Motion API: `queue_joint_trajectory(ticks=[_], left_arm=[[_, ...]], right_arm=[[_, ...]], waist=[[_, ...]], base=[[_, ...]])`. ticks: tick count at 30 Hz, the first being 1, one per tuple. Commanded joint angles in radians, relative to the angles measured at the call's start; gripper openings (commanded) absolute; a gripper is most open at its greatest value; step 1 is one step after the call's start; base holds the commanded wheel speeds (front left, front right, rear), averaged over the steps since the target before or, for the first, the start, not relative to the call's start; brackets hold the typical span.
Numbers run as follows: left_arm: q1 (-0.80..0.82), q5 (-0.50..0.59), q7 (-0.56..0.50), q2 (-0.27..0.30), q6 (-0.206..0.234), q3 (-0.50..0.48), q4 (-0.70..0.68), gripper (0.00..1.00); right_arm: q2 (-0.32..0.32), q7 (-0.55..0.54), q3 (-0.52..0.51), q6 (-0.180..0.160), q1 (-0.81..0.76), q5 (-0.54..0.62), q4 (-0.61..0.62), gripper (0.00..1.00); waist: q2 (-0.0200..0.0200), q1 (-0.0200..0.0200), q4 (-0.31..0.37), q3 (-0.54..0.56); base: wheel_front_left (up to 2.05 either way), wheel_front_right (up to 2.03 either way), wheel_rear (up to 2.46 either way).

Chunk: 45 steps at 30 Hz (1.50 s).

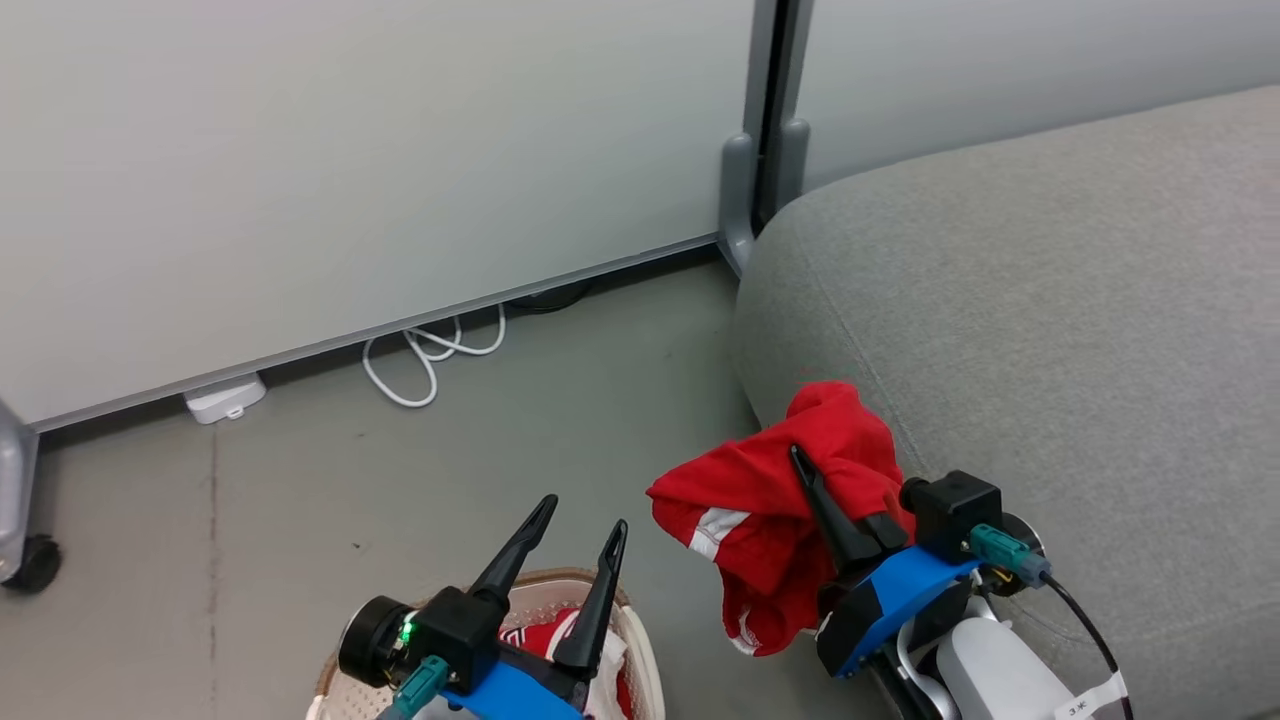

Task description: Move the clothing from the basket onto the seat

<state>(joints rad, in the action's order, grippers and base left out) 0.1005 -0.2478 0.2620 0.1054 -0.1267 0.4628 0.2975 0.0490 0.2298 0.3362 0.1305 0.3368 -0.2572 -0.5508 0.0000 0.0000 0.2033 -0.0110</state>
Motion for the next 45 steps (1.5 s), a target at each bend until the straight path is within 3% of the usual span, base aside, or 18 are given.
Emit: queue_joint_trajectory(ticks=[1, 15, 34, 41, 45], left_arm=[[0.014, 0.003, 0.004, 0.002, -0.003, -0.003, -0.001, 1.00], [0.035, 0.000, 0.004, 0.010, -0.004, 0.017, -0.012, 1.00], [0.063, 0.010, 0.004, 0.029, -0.004, 0.047, -0.024, 1.00], [0.116, 0.026, 0.004, 0.065, -0.004, 0.093, -0.050, 1.00], [0.182, 0.026, 0.004, 0.091, -0.004, 0.154, -0.080, 1.00]], right_arm=[[0.003, 0.001, -0.003, 0.000, 0.005, 0.003, 0.008, 0.00], [0.002, 0.012, -0.027, 0.000, 0.009, -0.007, 0.011, 0.00], [0.002, 0.028, -0.055, 0.000, 0.054, -0.008, 0.007, 0.00], [0.005, 0.015, -0.235, 0.000, 0.206, 0.064, -0.007, 0.00], [0.060, -0.003, -0.390, 0.000, 0.307, 0.048, 0.011, 0.00]], waist=[[0.0000, 0.0000, 0.049, -0.017], [0.0000, 0.0000, 0.176, -0.054], [0.0000, 0.0000, 0.182, -0.107], [0.0000, 0.0000, 0.135, -0.209], [0.0000, 0.0000, 0.069, -0.308]], base=[[0.00, 0.00, 0.00], [0.00, 0.00, 0.00], [0.00, 0.00, 0.00], [0.00, 0.00, 0.00], [0.00, 0.00, 0.00]])
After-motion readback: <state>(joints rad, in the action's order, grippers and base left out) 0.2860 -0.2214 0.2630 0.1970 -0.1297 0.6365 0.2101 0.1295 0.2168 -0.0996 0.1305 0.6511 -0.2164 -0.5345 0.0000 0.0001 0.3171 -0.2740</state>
